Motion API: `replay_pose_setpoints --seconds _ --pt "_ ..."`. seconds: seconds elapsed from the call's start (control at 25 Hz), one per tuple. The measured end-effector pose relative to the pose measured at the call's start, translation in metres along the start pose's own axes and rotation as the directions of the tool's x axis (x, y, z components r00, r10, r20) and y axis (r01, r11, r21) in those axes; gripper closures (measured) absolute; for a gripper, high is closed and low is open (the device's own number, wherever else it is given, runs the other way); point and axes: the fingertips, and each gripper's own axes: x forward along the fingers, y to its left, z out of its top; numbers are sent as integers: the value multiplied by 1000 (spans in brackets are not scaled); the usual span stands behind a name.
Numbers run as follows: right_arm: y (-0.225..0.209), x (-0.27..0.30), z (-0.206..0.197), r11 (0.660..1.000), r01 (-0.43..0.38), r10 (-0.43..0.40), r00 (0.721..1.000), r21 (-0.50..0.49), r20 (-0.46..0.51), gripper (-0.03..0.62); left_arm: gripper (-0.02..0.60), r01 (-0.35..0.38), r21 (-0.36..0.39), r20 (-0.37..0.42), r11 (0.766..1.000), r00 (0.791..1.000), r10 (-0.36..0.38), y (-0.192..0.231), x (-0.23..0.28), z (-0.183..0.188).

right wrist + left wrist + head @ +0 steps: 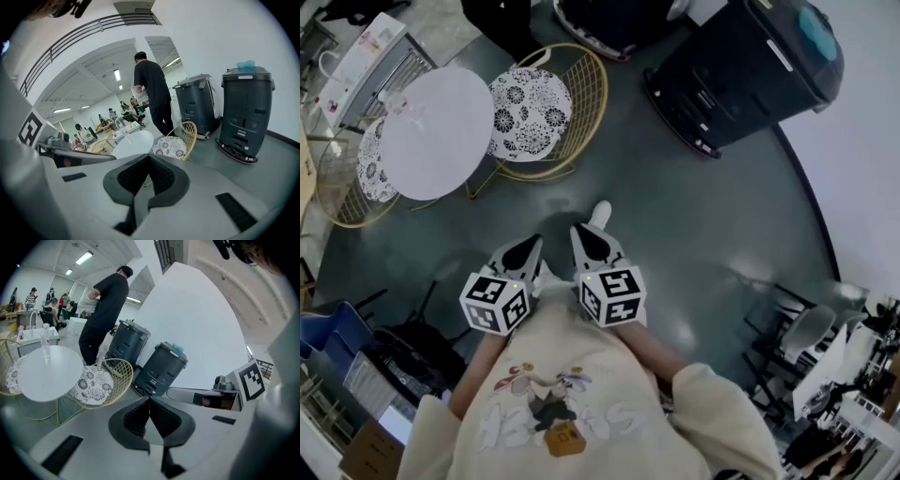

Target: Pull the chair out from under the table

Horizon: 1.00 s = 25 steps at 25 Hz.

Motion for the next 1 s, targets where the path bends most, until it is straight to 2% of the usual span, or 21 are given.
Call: replay_pose_setpoints --seconds 0.24,0.4,0.56,0.76,0.88,1.0 --pt "-69 21 69 999 -27 26 998 27 56 589 572 18 64 -38 998 999 -15 -32 74 57" --pt "-114 37 98 998 -48 45 997 47 55 589 572 -8 91 -56 996 998 13 -38 119 89" --pt "-145 50 98 995 -76 76 997 68 7 589 572 -53 59 -75 997 996 58 -28 150 101" --pt "-169 82 81 985 -112 123 989 129 -81 589 572 -70 33 -137 997 988 74 -5 181 98" --pt "-178 103 82 977 -157 168 983 142 -68 589 572 -71 42 -179 997 981 77 13 194 95" --pt "-198 126 88 984 -159 161 987 75 -28 588 572 -60 49 -204 997 976 69 31 213 91"
